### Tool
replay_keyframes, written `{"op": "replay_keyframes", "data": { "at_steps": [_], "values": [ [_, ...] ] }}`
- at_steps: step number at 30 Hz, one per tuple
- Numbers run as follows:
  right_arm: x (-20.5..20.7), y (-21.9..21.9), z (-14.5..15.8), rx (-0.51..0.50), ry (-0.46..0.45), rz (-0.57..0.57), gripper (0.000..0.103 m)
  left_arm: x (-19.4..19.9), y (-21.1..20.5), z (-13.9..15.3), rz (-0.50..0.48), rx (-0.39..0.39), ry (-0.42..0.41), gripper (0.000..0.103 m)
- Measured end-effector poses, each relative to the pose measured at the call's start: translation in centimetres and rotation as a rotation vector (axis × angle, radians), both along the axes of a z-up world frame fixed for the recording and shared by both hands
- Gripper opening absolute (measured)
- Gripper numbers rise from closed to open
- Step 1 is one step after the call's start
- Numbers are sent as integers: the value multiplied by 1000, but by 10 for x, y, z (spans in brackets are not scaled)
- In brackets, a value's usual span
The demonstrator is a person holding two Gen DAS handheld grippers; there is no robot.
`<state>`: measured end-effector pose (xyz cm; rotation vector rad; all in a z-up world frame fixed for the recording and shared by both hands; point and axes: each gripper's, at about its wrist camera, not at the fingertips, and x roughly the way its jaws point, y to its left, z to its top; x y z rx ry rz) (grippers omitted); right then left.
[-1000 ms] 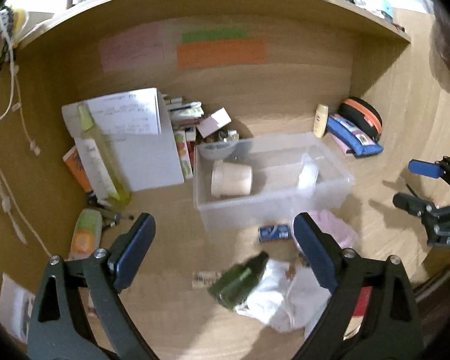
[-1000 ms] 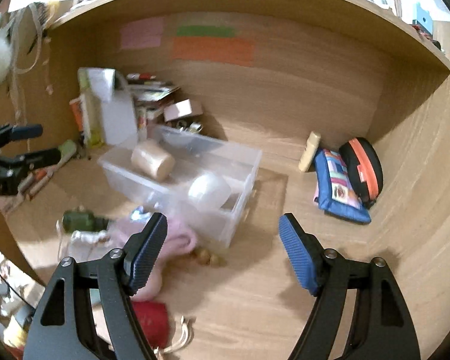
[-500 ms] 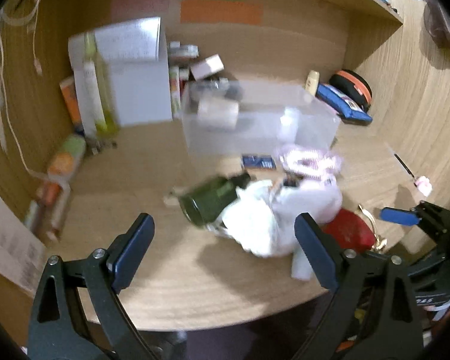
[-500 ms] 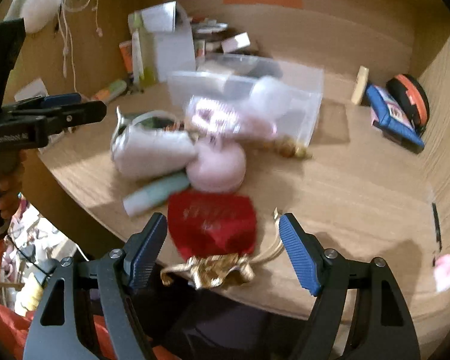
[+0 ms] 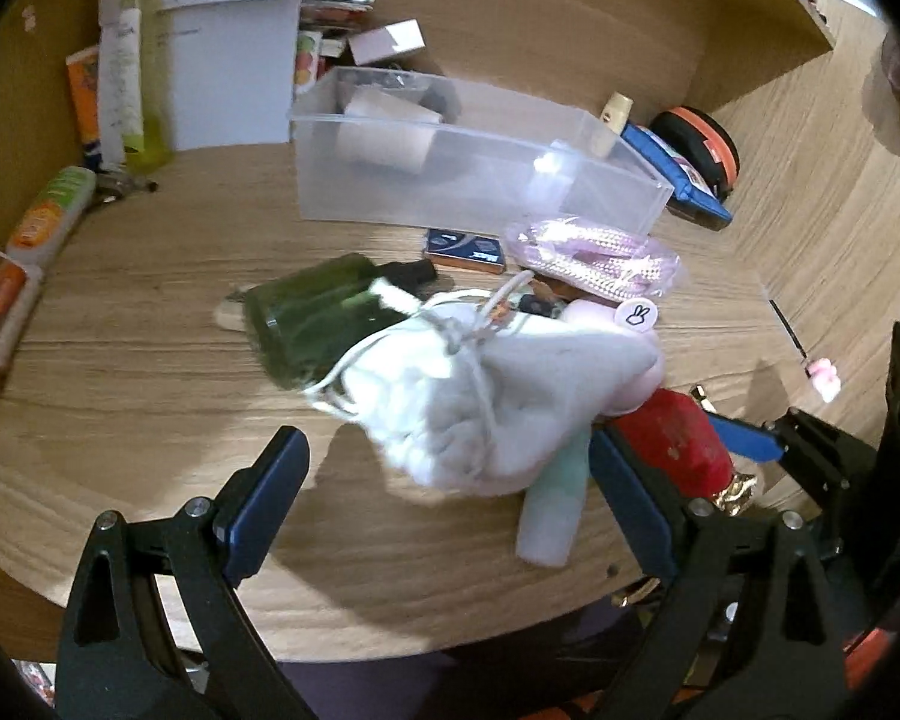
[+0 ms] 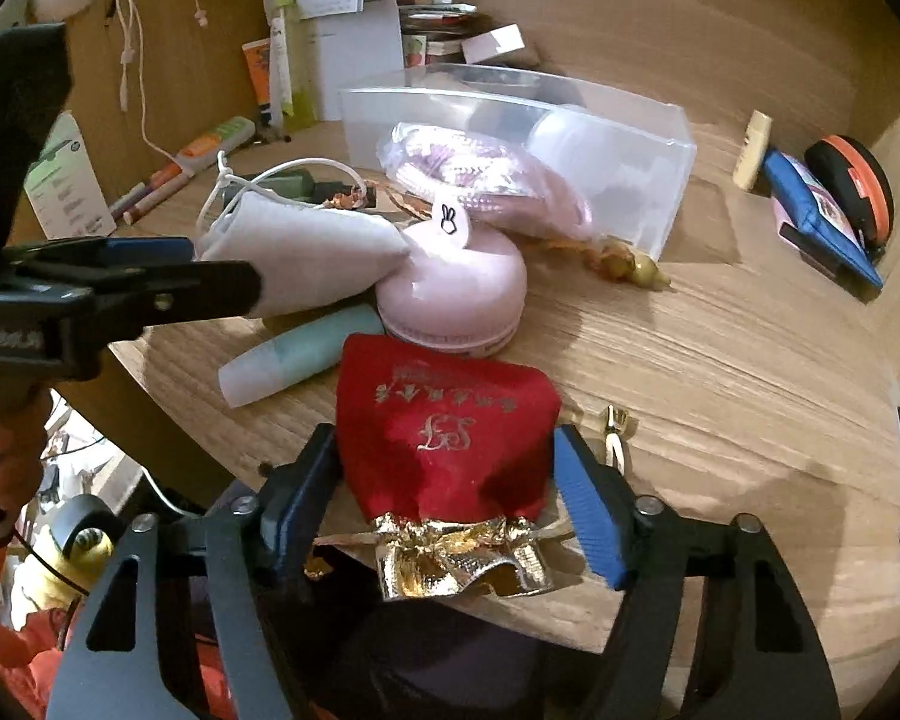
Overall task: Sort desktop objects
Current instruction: 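Grasp the white cloth bag with the left tool while the right tool grasps the red-gold pouch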
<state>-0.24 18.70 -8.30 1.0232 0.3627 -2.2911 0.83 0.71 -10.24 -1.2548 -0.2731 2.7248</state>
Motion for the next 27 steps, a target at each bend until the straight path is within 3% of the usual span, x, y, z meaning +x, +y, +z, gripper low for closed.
{"op": "replay_keyframes", "data": {
  "at_steps": [4,14,15,17,20,27],
  "values": [
    [-3,5,1,-6,7,10,39,-10,10,-1,-3,2,-3,95],
    [-16,42,23,-83,40,-48,34,-35,14,-6,26,55,-6,94],
    [-17,44,25,-90,41,-53,34,-36,13,-6,28,58,2,92],
    [-22,50,30,-108,40,-71,34,-36,12,-6,24,62,15,72],
    [-27,55,31,-125,32,-91,34,-35,13,-4,13,54,29,59],
    [-35,61,30,-155,22,-118,34,-31,23,7,-11,-50,74,45]
  ]
}}
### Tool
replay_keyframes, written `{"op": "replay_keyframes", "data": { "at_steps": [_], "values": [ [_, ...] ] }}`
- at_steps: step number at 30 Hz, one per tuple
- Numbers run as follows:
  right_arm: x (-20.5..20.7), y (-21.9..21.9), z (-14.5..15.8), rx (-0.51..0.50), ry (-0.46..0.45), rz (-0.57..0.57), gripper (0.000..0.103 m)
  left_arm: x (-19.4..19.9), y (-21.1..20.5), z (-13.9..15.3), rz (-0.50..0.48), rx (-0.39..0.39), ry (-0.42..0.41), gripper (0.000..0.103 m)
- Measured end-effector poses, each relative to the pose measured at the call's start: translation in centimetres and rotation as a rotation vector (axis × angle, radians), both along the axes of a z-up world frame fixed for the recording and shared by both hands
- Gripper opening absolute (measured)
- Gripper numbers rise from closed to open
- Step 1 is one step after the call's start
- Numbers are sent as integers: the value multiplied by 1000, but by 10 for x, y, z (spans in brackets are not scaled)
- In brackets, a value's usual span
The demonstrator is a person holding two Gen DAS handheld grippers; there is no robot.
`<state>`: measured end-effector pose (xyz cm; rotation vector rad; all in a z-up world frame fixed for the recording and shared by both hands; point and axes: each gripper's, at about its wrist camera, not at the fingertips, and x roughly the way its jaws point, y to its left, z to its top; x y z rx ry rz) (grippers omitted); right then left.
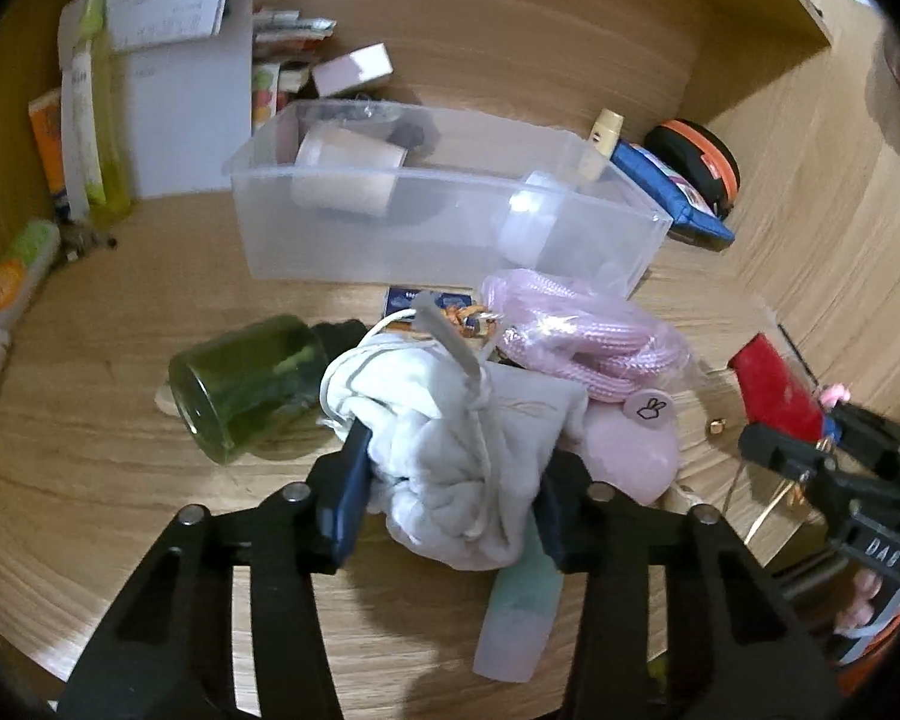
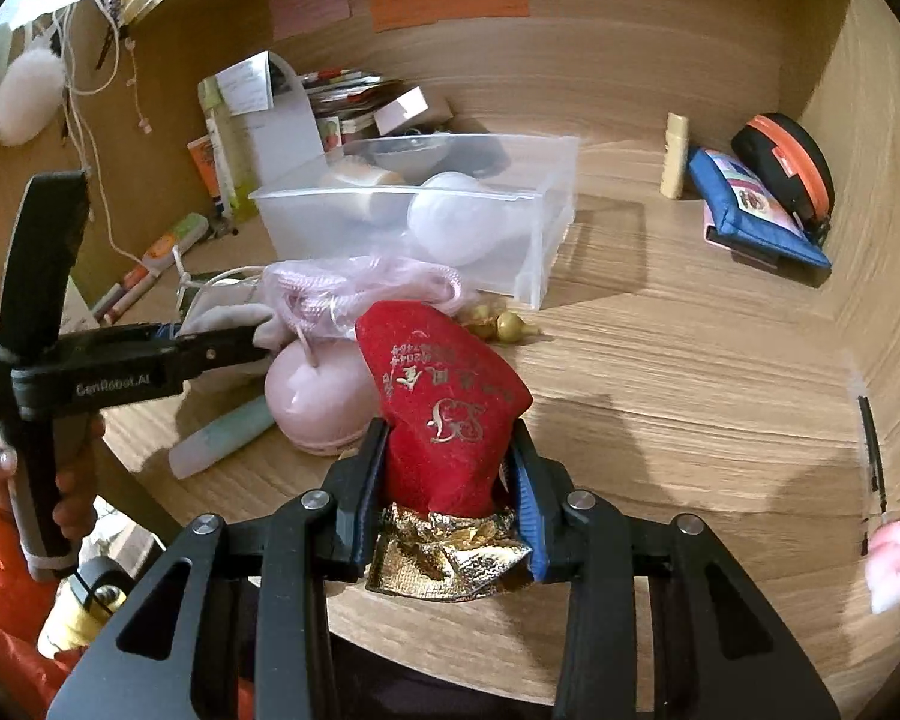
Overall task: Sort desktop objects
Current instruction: 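Grasp the white cloth bag with the left tool while the right tool grasps the red-gold pouch, then carry the cloth bag and red pouch over the clear box and release both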
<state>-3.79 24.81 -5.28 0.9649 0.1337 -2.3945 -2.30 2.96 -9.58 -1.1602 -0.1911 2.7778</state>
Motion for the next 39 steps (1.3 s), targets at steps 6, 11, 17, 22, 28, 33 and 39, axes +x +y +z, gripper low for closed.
{"op": "replay_keyframes", "data": {
  "at_steps": [6,11,17,22,28,33,39],
  "values": [
    [-7,8,8,-25,15,-31,34,1,-1,17,-18,-61,31,44],
    [-12,14,20,-60,31,-46,34,-3,-3,41,-57,-182,50,44],
    [-21,15,27,-87,37,-61,34,-18,-15,56,-102,-264,12,44],
    [-32,14,37,-103,50,-72,34,-30,-27,62,-121,-217,-35,44],
    [-47,11,48,-104,66,-80,34,-46,-33,69,-130,-265,-34,44],
    [-62,5,53,-90,66,-80,34,-60,-35,71,-148,-289,-57,44],
    [-84,-2,60,-95,51,-76,34,-71,-36,85,-157,-251,-27,44]
  ]
}}
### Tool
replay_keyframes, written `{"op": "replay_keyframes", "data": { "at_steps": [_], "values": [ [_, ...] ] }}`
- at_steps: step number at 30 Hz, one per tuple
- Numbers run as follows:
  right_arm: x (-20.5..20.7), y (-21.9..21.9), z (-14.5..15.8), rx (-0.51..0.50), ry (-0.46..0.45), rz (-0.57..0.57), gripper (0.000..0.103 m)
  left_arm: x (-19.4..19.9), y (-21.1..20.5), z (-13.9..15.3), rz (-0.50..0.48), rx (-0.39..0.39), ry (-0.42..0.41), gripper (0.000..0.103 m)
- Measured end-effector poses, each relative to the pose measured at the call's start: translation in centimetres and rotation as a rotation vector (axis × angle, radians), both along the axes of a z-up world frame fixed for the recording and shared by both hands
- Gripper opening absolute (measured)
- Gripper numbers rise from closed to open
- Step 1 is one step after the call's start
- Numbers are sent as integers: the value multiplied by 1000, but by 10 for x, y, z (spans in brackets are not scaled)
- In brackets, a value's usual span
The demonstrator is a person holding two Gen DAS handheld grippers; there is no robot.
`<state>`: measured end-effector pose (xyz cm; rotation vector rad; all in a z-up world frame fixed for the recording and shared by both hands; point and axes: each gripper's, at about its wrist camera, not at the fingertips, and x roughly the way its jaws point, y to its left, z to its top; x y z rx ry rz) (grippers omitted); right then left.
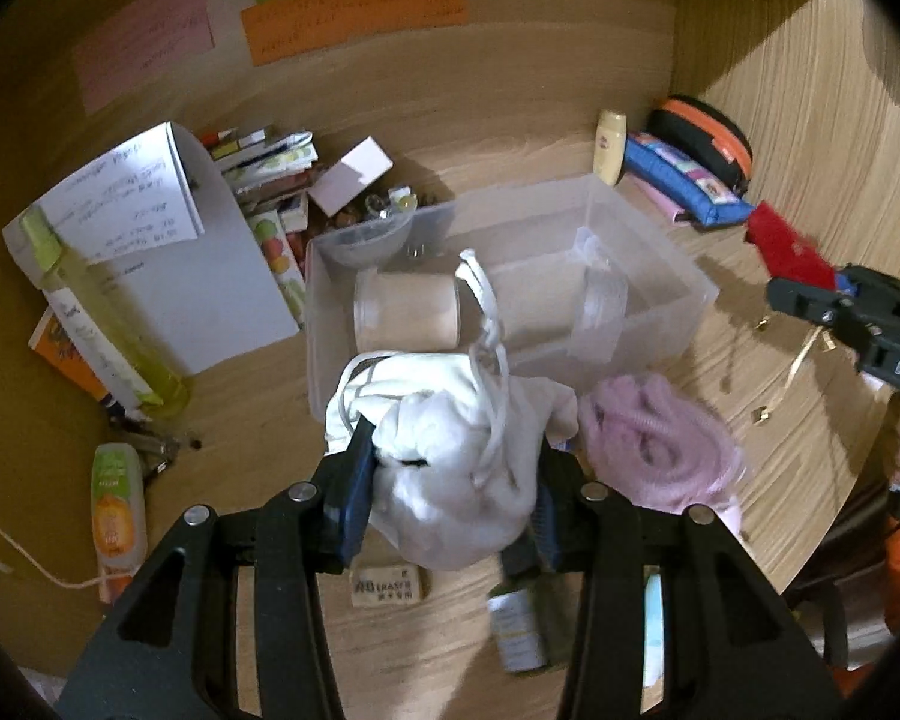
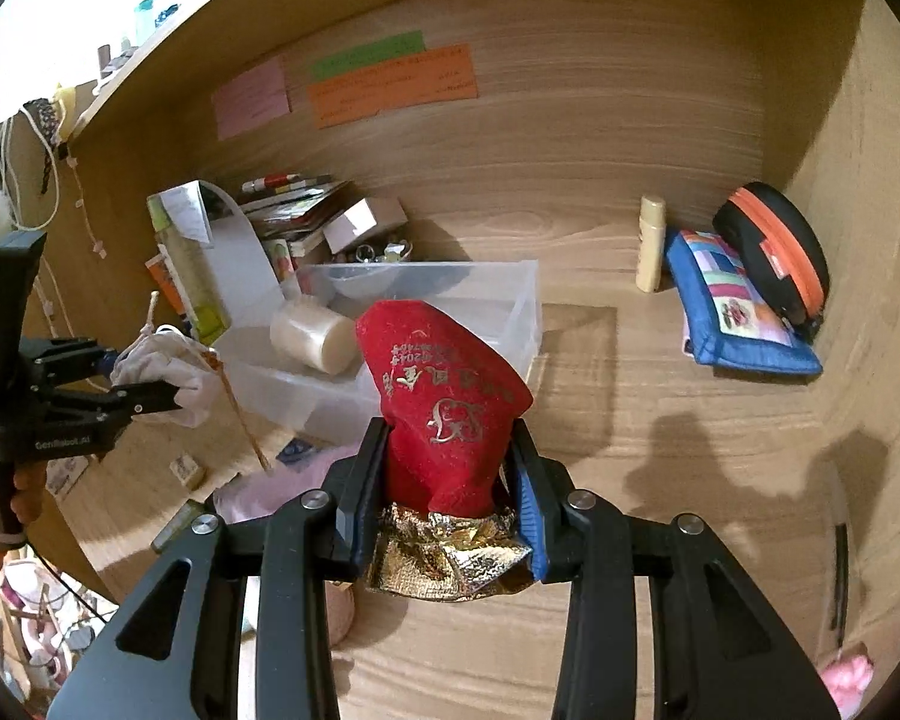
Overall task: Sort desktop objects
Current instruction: 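Carry the cloth bag and red pouch over the clear box and release both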
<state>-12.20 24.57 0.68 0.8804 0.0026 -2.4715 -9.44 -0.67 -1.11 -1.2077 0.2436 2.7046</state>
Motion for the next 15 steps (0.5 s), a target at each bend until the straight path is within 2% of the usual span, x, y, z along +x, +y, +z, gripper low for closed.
{"op": "replay_keyframes", "data": {
  "at_steps": [15],
  "values": [
    [-35,-36,13,53,23,21,34,-38,5,7,-20,51,31,44]
  ]
}}
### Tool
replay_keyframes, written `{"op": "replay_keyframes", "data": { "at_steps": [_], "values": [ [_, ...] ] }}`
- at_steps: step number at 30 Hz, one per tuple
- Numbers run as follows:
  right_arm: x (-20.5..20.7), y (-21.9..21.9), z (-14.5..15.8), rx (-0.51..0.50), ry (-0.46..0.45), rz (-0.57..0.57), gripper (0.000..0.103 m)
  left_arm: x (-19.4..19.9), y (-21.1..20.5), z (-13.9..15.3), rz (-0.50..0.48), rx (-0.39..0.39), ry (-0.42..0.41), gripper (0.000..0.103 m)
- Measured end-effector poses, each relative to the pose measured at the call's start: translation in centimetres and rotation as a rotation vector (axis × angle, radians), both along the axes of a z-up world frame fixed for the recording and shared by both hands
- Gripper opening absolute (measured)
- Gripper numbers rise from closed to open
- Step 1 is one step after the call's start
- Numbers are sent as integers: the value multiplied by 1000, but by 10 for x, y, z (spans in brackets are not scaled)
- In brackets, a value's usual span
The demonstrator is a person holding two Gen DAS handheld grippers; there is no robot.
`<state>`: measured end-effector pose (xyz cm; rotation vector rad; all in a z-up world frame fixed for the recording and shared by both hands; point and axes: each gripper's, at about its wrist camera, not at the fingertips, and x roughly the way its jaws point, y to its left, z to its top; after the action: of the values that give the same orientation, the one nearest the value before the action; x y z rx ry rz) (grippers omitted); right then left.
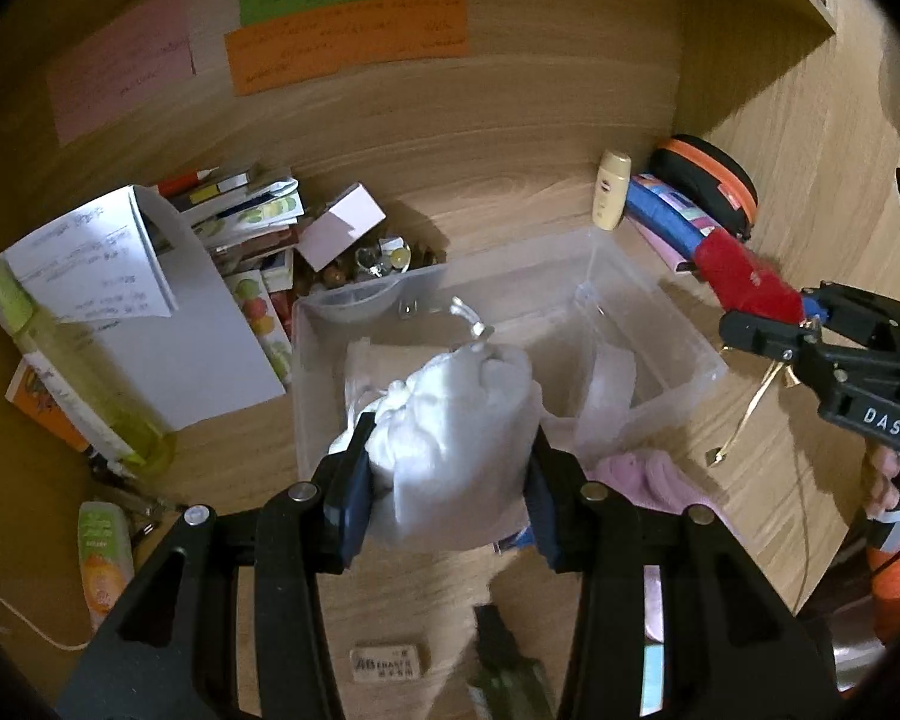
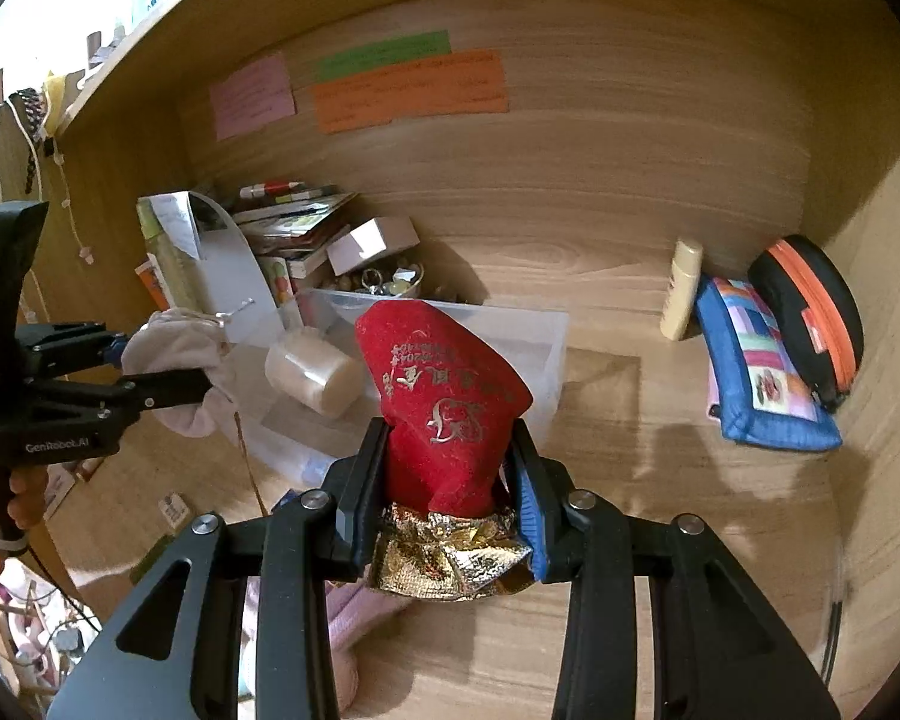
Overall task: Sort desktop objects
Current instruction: 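Carry the cloth bag and red pouch over the clear box and release both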
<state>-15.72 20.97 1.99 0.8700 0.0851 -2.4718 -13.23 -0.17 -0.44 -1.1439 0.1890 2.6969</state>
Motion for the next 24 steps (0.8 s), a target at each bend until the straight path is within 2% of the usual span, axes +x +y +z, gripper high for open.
{"op": "replay_keyframes", "data": {
  "at_steps": [8,15,24],
  "values": [
    [-29,-21,-5,33,-17,3,34,-22,4,-6,-1,6,-14,44],
    [-58,-37,-22,72,-64,3,34,-43,4,-14,13,-7,-21,45],
    [-86,-51,-35,156,-95,5,34,-76,-6,-35,53,41,-104,45]
  ]
}}
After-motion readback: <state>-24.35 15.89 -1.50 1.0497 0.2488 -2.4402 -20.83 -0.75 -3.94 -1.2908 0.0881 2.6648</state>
